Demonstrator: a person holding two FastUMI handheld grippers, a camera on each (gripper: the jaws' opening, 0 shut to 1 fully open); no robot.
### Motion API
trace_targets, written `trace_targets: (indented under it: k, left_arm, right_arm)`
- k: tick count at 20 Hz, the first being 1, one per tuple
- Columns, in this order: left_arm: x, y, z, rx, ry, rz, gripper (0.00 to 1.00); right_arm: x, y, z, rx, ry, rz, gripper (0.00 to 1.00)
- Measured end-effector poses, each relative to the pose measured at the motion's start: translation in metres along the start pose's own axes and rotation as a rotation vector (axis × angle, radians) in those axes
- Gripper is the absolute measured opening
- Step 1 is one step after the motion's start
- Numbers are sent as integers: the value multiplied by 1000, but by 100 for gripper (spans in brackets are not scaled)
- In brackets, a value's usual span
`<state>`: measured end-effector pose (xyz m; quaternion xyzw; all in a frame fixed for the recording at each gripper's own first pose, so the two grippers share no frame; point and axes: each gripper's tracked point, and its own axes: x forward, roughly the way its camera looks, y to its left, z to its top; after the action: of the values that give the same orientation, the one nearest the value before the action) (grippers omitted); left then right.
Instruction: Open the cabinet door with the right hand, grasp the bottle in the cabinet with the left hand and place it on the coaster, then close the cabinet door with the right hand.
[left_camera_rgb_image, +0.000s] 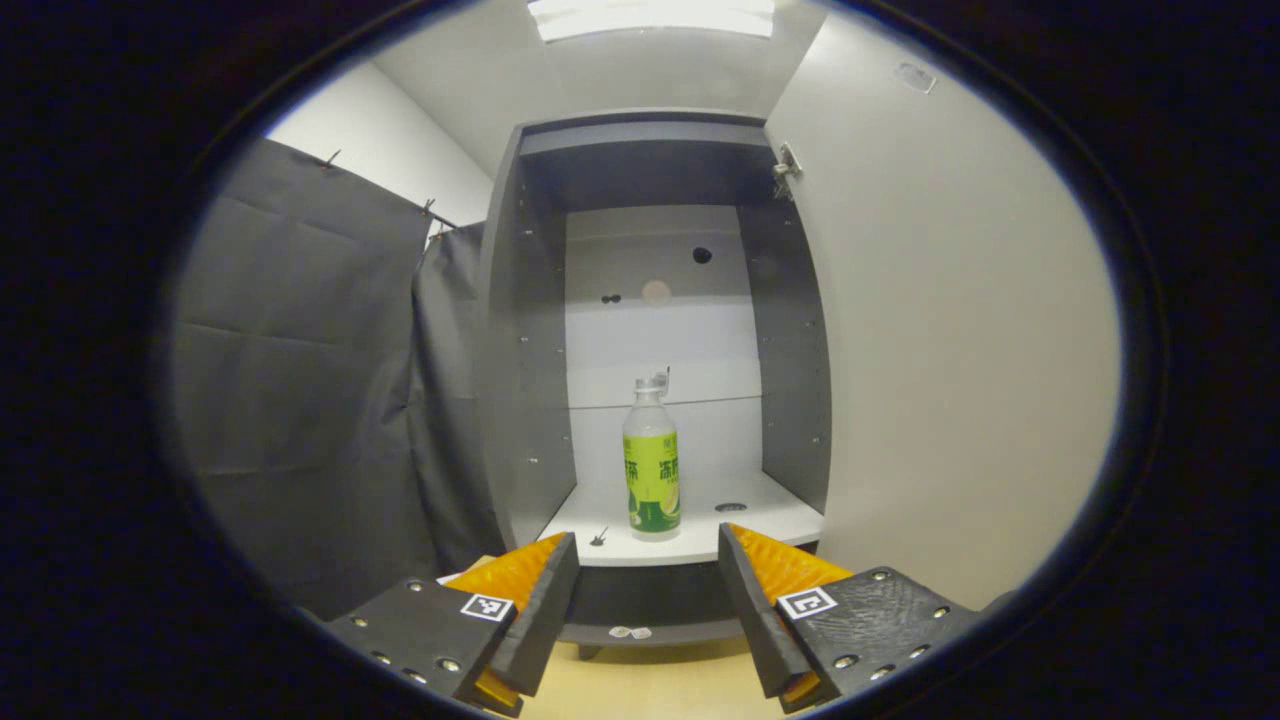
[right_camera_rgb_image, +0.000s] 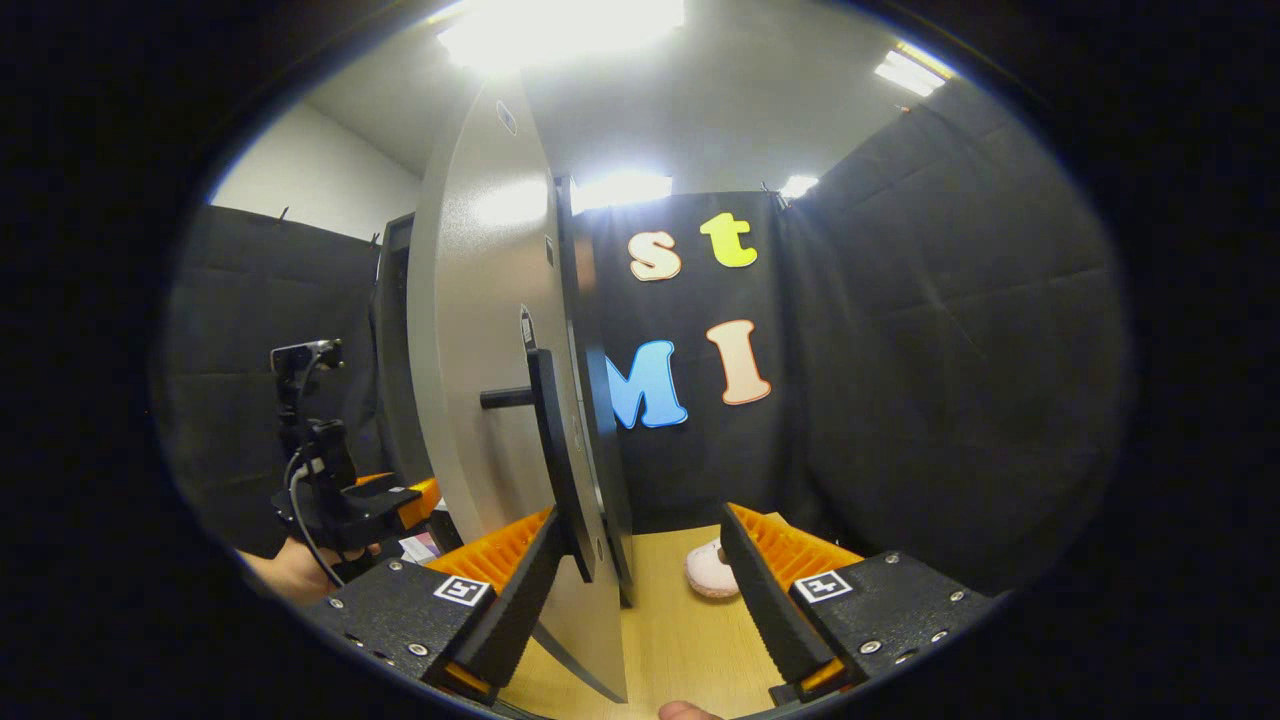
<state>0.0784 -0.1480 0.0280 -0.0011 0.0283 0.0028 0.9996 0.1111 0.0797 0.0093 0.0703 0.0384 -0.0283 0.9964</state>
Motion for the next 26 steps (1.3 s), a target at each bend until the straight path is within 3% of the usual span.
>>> trace_targets:
  k: [6, 7, 8, 9, 11, 13, 17, 18, 20, 21, 26]
  left_arm:
    - [69, -5, -15, 62, 25, -3, 80]
    - [78, -5, -18, 57, 32, 1, 76]
    - [89, -5, -21, 48, 35, 0, 80]
    - [99, -6, -22, 44, 35, -3, 76]
    - [114, -6, -26, 50, 30, -16, 84]
    - [130, -10, -28, 54, 22, -37, 80]
    - [162, -15, -22, 77, -7, -54, 80]
    - [167, -16, -25, 69, 3, -60, 84]
    - [178, -13, -27, 56, -1, -54, 80]
    - [185, -11, -28, 52, -7, -50, 84]
    - [217, -4, -31, 54, -25, -46, 80]
  right_arm:
    - [-15, -30, -60, -51, 150, -151, 97]
    - [-15, -32, -74, -53, 192, -165, 97]
    - [-16, -36, -83, -60, 223, -189, 97]
    - [-17, -41, -90, -67, 239, -216, 97]
    - [-13, -45, -102, -65, 262, -257, 97]
    - [-11, -49, -117, -55, 296, -299, 97]
    - [5, -30, -136, -72, 347, -293, 97]
    - [9, -29, -141, -80, 356, -291, 97]
    - [13, -39, -143, -102, 362, -338, 94]
    - [14, -43, -145, -86, 363, -358, 93]
    - [12, -50, -165, -14, 389, -419, 92]
